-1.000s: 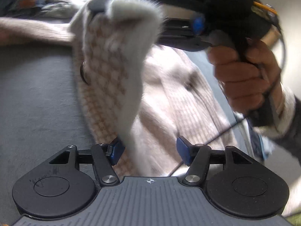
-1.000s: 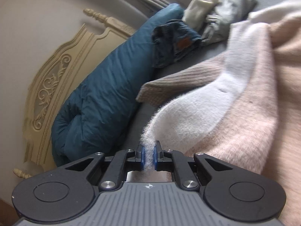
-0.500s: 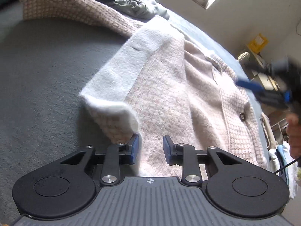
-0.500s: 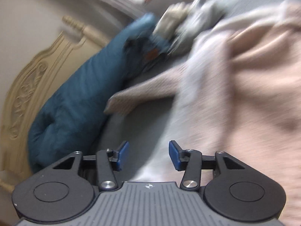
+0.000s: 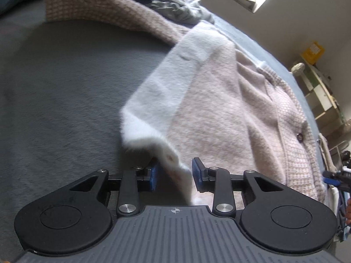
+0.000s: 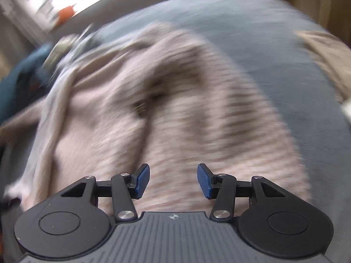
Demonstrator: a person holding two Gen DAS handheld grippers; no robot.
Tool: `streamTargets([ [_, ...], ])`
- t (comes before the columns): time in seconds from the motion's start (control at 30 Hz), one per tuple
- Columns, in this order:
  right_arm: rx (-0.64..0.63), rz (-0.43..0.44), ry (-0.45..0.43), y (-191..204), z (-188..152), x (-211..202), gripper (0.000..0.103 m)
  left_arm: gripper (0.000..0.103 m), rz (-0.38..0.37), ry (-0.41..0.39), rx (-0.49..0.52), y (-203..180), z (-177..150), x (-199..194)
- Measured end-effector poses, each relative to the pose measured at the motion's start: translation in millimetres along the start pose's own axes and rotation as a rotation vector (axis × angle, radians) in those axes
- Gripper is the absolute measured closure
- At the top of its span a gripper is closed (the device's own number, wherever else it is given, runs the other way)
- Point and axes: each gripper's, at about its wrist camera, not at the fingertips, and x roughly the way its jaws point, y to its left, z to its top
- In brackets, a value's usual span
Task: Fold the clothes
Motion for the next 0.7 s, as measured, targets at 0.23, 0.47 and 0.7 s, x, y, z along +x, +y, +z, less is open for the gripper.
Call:
streamTargets([
  [0.23, -0.193, -0.103, -0.014, 6, -30, -14, 0.032, 0.068, 0.014, 0.020, 0.017, -12, -6, 10],
  [0.47, -0.407, -0.214, -0.016, 13, -61, -24, 0.032, 0.066, -0.002, 0.014, 0.078, -38, -4, 22],
  [0.7, -0.641, -0.375, 0.006, 8, -85, -4, 0.087, 0.065, 0.012, 0.017, 0.088, -43, -2, 27],
])
